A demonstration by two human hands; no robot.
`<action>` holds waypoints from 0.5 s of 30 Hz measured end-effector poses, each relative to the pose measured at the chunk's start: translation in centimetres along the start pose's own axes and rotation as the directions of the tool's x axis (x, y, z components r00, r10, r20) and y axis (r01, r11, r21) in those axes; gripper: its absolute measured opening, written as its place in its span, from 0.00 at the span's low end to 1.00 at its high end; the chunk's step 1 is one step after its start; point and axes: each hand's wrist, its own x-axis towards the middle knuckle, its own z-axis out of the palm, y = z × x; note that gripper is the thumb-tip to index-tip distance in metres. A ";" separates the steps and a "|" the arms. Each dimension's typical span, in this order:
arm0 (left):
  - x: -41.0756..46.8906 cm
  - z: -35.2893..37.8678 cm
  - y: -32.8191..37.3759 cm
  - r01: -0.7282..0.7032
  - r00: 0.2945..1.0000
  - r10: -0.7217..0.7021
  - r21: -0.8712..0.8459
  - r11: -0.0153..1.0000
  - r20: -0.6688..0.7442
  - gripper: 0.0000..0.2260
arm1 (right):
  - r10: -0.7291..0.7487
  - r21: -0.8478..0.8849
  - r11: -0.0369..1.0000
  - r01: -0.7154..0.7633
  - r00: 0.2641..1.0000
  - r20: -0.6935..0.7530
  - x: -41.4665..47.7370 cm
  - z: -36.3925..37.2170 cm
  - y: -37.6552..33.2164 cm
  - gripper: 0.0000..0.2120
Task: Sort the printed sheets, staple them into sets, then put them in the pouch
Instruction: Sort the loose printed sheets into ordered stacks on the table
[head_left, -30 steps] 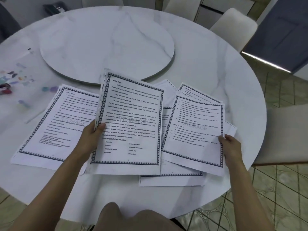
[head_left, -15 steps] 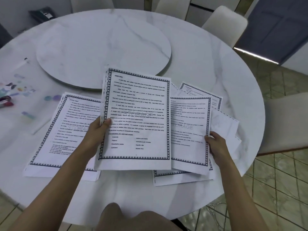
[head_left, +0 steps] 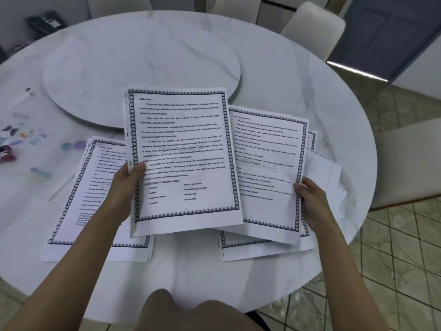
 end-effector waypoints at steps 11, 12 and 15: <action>0.3 -1.2 -0.6 0.031 0.999 -0.031 -0.018 0.999 0.006 0.10 | -0.028 0.013 1.000 0.027 1.000 0.013 -0.6 0.9 0.1 0.10; 0.3 -1.3 -0.7 0.033 0.999 -0.033 -0.016 0.999 0.004 0.10 | -0.023 0.014 1.000 0.023 1.000 0.014 -0.6 1.1 0.1 0.09; 0.4 -1.8 -1.1 0.061 0.998 -0.061 -0.012 0.998 0.008 0.11 | -0.010 0.014 1.000 0.009 1.000 0.024 -0.9 1.7 0.1 0.09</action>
